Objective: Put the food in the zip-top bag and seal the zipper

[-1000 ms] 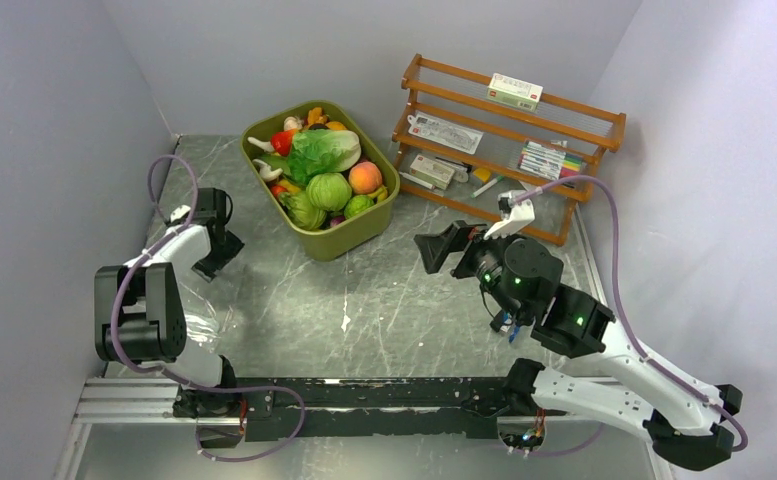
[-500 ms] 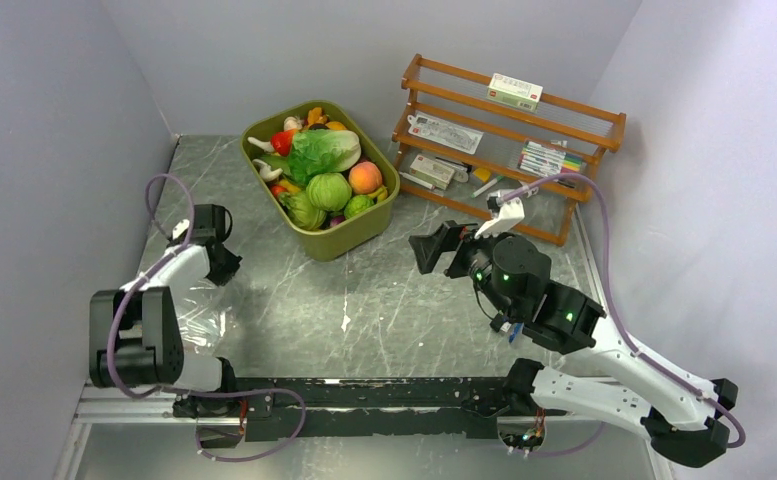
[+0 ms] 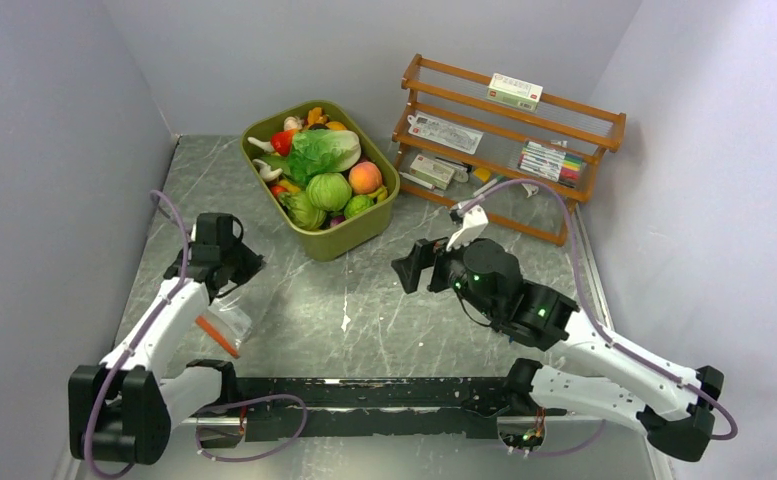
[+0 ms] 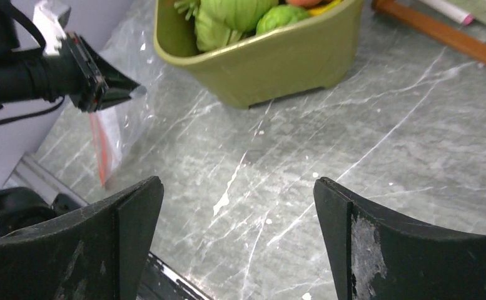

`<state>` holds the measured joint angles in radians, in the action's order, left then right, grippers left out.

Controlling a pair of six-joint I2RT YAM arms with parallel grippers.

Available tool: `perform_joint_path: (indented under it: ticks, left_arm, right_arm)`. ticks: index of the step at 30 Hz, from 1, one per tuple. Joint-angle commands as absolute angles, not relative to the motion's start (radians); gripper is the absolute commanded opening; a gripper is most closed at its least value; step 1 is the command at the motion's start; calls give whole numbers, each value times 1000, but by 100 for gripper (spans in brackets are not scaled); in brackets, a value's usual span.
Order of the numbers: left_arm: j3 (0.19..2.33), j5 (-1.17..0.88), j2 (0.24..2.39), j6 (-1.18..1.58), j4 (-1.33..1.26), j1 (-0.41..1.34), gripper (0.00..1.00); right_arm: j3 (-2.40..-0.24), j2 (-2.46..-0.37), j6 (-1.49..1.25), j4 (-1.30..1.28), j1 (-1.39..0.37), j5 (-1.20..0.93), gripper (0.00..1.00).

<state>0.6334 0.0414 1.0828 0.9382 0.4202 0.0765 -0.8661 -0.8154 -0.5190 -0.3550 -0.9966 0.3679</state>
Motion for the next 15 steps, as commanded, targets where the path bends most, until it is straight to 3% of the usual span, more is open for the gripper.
perform_joint_path:
  ticks: [1,6,12,15]
  left_arm:
    - [624,-78,999,996,389,147,7]
    - [633,-135,898,1049,429,181,7]
    - [669,-237,791,1135,457,181,7]
    - [711,-242,748,1163,496,181,7]
  right_arm:
    - [-828,-844,-552,-283,-1001,275,89]
    - [-783,-904,-653,-185,-1005,207,79]
    - [-666,-952,-734,86,-1042,177,59]
    - [-656,-992,-742,173,-1077,206,55]
